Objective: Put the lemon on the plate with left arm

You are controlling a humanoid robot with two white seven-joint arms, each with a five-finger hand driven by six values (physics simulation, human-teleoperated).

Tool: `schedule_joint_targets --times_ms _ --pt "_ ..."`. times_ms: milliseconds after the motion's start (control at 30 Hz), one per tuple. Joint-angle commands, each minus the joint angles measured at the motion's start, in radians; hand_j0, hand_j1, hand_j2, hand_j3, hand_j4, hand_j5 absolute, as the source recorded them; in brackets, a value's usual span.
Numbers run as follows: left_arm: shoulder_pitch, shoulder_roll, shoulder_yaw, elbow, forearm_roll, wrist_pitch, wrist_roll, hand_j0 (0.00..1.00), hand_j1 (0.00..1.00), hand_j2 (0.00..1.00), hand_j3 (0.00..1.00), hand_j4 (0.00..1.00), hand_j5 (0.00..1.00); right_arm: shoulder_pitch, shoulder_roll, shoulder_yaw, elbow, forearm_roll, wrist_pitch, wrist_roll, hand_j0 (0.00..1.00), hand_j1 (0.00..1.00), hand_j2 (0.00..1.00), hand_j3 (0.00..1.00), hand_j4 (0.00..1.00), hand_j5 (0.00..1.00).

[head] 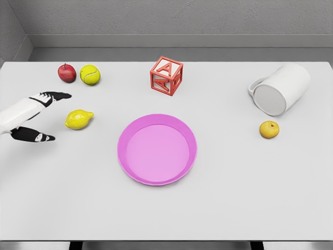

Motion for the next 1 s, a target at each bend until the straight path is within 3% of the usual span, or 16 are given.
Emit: schedule_joint_targets --times_ms 0,233,267,333,400,500,633,733,800,967 --pt "0.000 -0.001 -0.001 -0.002 0.007 0.002 0.000 1.00 1.00 1.00 1.00 1.00 1.00 0.000 0.000 0.004 0.000 0.003 0.000 0.000 1.00 1.00 1.00 1.00 1.00 1.00" --pt "0.000 -0.006 0.011 0.010 0.001 0.002 -0.004 1.00 1.00 1.00 1.00 1.00 1.00 0.000 0.000 0.002 0.000 0.000 0.000 0.000 1.00 1.00 1.00 1.00 1.00 1.00" --pt "-0.006 -0.012 0.009 0.021 -0.037 0.002 -0.009 1.00 1.00 1.00 1.00 1.00 1.00 0.000 0.000 0.002 0.000 0.000 0.000 0.000 1.00 1.00 1.00 1.00 1.00 1.00" --pt "-0.067 -0.130 0.011 0.046 -0.255 0.002 -0.009 1.00 1.00 1.00 1.00 1.00 1.00 0.000 0.000 0.002 0.000 0.000 0.000 0.000 1.00 1.00 1.00 1.00 1.00 1.00" --pt "-0.081 -0.133 -0.006 0.073 -0.278 0.002 -0.007 1.00 1.00 1.00 1.00 1.00 1.00 0.000 0.000 0.002 0.000 0.000 0.000 0.000 1.00 1.00 1.00 1.00 1.00 1.00" --pt "-0.164 -0.091 -0.142 0.119 -0.269 0.002 0.000 1.00 1.00 1.00 1.00 1.00 1.00 0.000 0.000 0.002 0.000 0.000 0.000 0.000 1.00 1.00 1.00 1.00 1.00 1.00" --pt "-0.244 0.025 -0.251 0.188 -0.258 0.002 0.002 1.00 1.00 1.00 1.00 1.00 1.00 0.000 0.000 0.002 0.000 0.000 0.000 0.000 1.00 1.00 1.00 1.00 1.00 1.00" --pt "-0.279 0.051 -0.305 0.202 -0.260 0.002 0.002 1.00 1.00 1.00 1.00 1.00 1.00 0.000 0.000 0.002 0.000 0.000 0.000 0.000 1.00 1.00 1.00 1.00 1.00 1.00" --pt "-0.337 0.067 -0.391 0.204 -0.258 0.002 0.002 1.00 1.00 1.00 1.00 1.00 1.00 0.000 0.000 0.002 0.000 0.000 0.000 0.000 1.00 1.00 1.00 1.00 1.00 1.00" --pt "-0.380 0.059 -0.480 0.216 -0.260 0.002 0.002 1.00 1.00 1.00 1.00 1.00 1.00 0.000 0.000 0.002 0.000 0.000 0.000 0.000 1.00 1.00 1.00 1.00 1.00 1.00"
